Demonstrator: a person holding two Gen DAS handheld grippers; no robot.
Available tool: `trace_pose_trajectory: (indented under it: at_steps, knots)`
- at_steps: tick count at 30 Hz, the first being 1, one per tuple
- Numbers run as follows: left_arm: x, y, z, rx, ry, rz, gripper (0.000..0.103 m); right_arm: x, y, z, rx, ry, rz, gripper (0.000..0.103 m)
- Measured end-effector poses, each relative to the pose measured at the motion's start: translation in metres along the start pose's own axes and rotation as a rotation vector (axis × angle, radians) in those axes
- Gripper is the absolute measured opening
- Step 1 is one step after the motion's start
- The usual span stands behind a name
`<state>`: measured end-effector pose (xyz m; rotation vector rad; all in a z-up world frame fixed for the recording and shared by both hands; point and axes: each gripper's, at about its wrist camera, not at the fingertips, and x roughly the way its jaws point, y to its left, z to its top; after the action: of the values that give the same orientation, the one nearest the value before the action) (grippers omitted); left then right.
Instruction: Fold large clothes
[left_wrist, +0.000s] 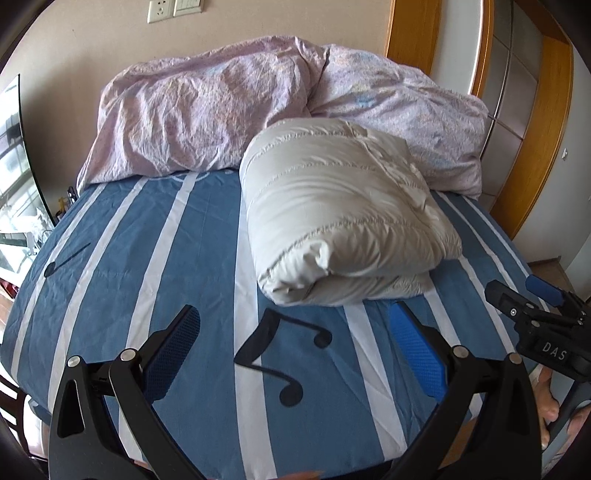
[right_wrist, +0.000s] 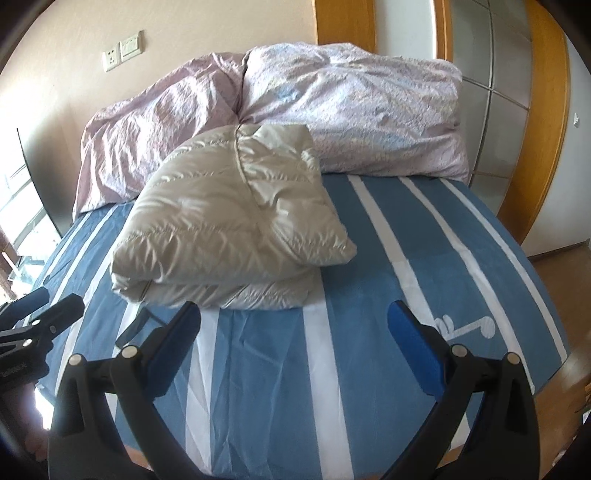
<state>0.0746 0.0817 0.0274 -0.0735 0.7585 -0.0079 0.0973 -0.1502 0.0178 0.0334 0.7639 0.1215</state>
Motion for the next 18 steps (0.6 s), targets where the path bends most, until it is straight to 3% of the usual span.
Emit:
trace_pose_trajectory:
  at_steps: [10, 18]
  knots:
    - [0.003, 0.000, -0.011, -0.009, 0.064, -0.010, 0.102, -0.004, 0.009, -0.008, -0.065, 0.050, -0.013, 0.101]
    - [-0.001, -0.004, -0.013, -0.004, 0.069, -0.019, 0.102, -0.007, 0.012, -0.010, -0.085, 0.068, -0.009, 0.101]
